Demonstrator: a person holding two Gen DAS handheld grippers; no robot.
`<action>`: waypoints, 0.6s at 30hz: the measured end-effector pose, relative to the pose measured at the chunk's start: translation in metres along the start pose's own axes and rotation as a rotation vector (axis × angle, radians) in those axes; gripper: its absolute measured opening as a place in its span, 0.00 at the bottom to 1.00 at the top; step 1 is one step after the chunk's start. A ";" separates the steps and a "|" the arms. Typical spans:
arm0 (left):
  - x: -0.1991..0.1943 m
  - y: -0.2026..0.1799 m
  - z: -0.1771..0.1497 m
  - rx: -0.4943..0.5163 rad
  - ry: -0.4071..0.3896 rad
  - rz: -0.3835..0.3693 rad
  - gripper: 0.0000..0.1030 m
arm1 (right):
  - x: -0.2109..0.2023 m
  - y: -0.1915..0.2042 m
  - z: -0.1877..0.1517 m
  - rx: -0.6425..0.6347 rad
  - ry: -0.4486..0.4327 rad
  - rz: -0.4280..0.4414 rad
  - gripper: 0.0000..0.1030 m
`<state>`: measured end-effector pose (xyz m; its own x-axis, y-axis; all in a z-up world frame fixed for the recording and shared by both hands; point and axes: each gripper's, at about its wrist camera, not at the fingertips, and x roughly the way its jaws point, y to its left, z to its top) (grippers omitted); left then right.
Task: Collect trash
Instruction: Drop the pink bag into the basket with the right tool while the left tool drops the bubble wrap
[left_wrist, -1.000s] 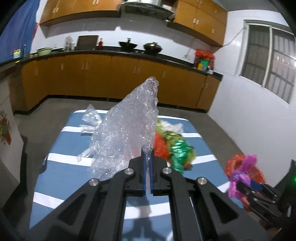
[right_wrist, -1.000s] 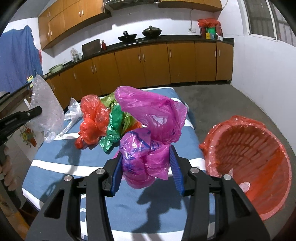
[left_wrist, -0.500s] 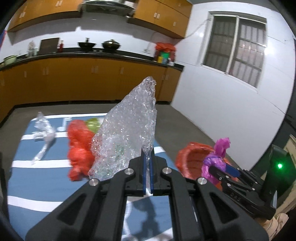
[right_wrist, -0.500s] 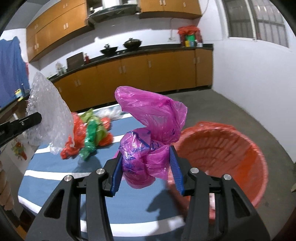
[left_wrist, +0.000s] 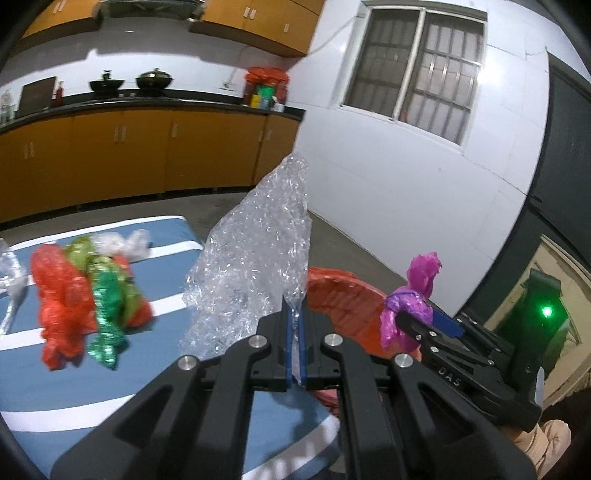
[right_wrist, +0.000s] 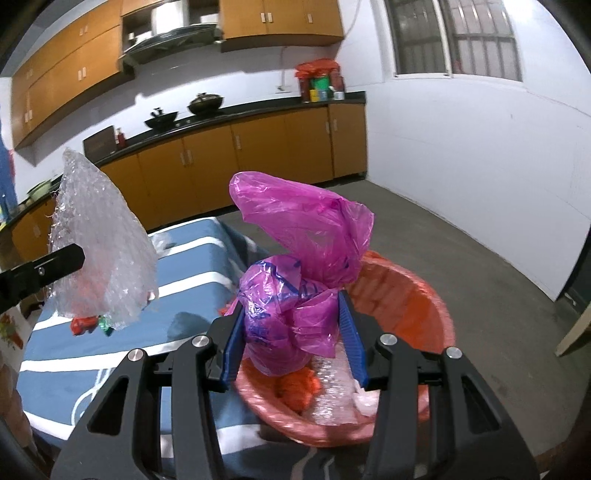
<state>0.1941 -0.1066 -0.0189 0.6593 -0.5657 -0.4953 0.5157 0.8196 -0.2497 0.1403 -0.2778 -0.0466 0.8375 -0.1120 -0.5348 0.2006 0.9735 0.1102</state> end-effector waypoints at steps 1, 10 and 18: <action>0.004 -0.003 0.000 0.004 0.006 -0.008 0.04 | 0.001 -0.004 -0.001 0.008 0.003 -0.008 0.46; 0.040 -0.030 -0.005 0.033 0.056 -0.069 0.04 | 0.011 -0.030 -0.003 0.055 0.021 -0.047 0.46; 0.071 -0.045 -0.005 0.060 0.095 -0.113 0.04 | 0.021 -0.047 -0.005 0.075 0.031 -0.069 0.46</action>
<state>0.2146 -0.1829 -0.0471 0.5417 -0.6406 -0.5442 0.6174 0.7426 -0.2596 0.1454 -0.3250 -0.0672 0.8047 -0.1709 -0.5685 0.2954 0.9459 0.1339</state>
